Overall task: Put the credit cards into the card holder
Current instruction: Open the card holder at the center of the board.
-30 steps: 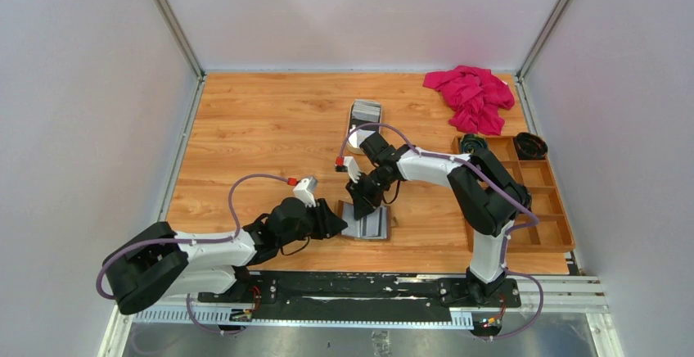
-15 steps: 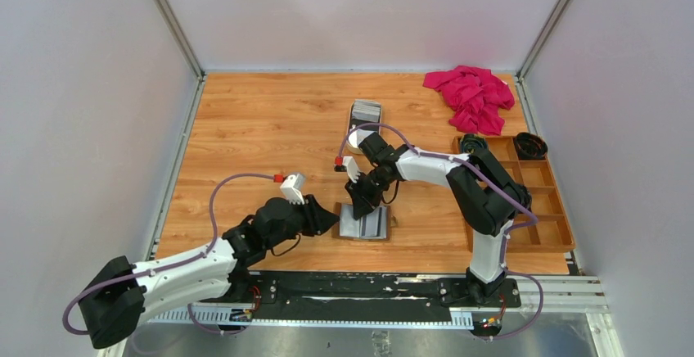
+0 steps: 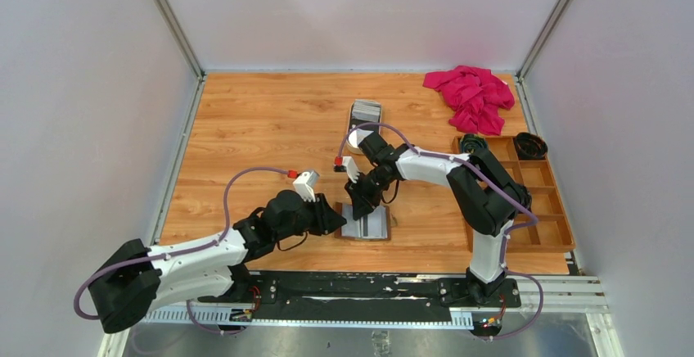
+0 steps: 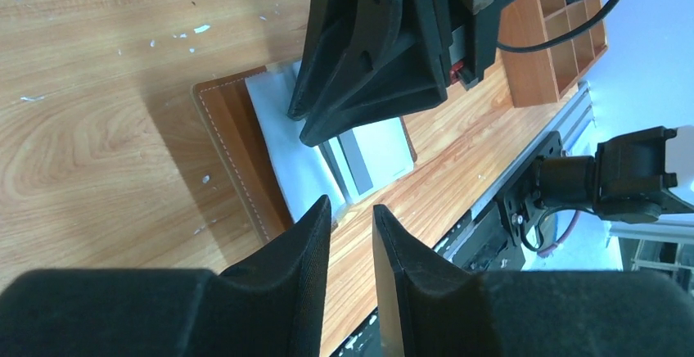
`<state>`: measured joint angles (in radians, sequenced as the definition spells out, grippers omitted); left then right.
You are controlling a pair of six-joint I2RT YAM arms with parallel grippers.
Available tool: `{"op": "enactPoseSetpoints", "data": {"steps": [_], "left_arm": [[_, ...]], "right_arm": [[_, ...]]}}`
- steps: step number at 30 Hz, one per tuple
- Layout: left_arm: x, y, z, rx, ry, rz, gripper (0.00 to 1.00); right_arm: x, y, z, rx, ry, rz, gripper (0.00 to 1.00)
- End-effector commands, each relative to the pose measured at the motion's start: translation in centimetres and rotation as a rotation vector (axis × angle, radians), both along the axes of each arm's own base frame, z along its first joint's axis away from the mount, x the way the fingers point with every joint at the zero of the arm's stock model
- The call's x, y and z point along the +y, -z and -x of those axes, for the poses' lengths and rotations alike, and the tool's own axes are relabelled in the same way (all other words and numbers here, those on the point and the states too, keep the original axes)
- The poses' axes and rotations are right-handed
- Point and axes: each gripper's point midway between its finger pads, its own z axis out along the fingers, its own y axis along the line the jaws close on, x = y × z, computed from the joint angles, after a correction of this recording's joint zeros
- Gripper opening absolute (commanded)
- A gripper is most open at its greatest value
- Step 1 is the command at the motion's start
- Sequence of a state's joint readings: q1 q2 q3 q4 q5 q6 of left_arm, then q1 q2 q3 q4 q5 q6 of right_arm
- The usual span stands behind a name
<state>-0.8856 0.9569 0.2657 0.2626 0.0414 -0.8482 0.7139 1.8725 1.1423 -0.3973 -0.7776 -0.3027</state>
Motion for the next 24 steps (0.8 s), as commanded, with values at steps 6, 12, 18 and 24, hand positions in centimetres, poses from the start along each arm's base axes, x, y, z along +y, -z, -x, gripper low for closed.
{"op": "enactPoseSetpoints", "data": {"steps": [6,12,18,24], "left_arm": [[-1.5,-0.3,-0.2,-0.019,0.057,0.033,0.30],[-1.6,0.4,-0.3,-0.014,0.064,0.008,0.28],[-1.5,1.6,-0.4,0.002,0.060,-0.023,0.27],[-1.5,1.9,-0.5,0.003,0.060,-0.035,0.27]], "right_arm": [[0.5,-1.7,0.9,-0.004,-0.055,-0.037,0.25],[0.6,-2.3,1.0,-0.004,-0.066,-0.054,0.25],[0.6,-2.7,1.0,-0.004,-0.071,-0.068,0.25],[0.4,-2.9,1.0,0.002,-0.070,-0.077,0.25]]}}
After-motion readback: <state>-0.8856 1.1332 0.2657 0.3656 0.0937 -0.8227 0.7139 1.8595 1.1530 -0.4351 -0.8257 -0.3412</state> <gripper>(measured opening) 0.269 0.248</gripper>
